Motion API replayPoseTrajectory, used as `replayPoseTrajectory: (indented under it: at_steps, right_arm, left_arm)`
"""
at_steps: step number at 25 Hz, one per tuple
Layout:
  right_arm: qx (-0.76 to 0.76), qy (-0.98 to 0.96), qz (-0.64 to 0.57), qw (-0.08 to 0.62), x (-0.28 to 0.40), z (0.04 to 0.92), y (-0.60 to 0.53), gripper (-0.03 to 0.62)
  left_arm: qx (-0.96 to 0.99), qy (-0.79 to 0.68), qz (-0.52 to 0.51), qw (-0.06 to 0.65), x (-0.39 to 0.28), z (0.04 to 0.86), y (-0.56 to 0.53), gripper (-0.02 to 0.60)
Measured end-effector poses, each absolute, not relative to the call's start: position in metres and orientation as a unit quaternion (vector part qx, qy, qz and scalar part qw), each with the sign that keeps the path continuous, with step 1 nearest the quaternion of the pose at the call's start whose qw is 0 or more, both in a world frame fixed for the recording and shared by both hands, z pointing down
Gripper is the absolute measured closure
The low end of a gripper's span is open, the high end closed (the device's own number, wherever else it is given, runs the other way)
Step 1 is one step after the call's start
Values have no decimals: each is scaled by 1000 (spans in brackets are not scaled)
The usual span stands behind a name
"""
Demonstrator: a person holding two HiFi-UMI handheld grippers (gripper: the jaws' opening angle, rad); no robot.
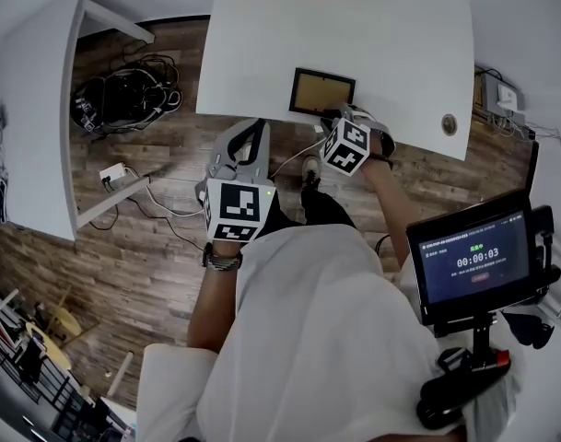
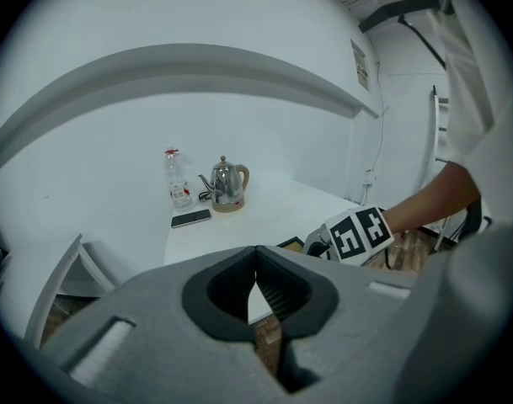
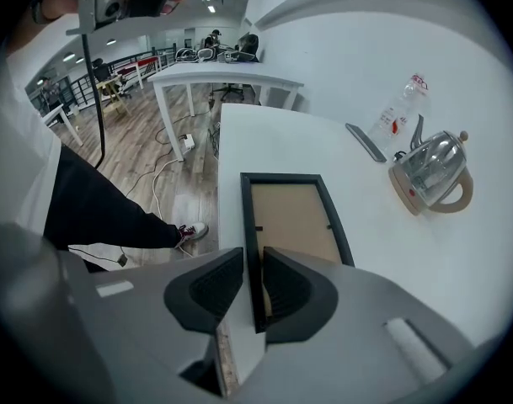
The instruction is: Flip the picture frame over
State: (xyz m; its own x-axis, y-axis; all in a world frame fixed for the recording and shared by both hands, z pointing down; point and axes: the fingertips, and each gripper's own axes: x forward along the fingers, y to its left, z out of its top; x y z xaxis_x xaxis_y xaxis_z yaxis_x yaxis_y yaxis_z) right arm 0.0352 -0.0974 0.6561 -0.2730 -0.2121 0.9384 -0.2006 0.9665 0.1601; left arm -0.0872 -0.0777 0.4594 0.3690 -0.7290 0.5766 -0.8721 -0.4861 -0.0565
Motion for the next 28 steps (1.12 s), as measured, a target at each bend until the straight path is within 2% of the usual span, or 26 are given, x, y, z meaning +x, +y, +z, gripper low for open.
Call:
replayPoseTrajectory:
  at_steps: [10,28]
  right_arm:
    - [124,-795,-12,594,33,654,-95,542]
    - [122,-836,150,513,20,624,-87,548]
  left_arm:
    - [823,-478,274,134,-85,462,-81,578]
    - [830,-466,275,133,-82,471,-88,578]
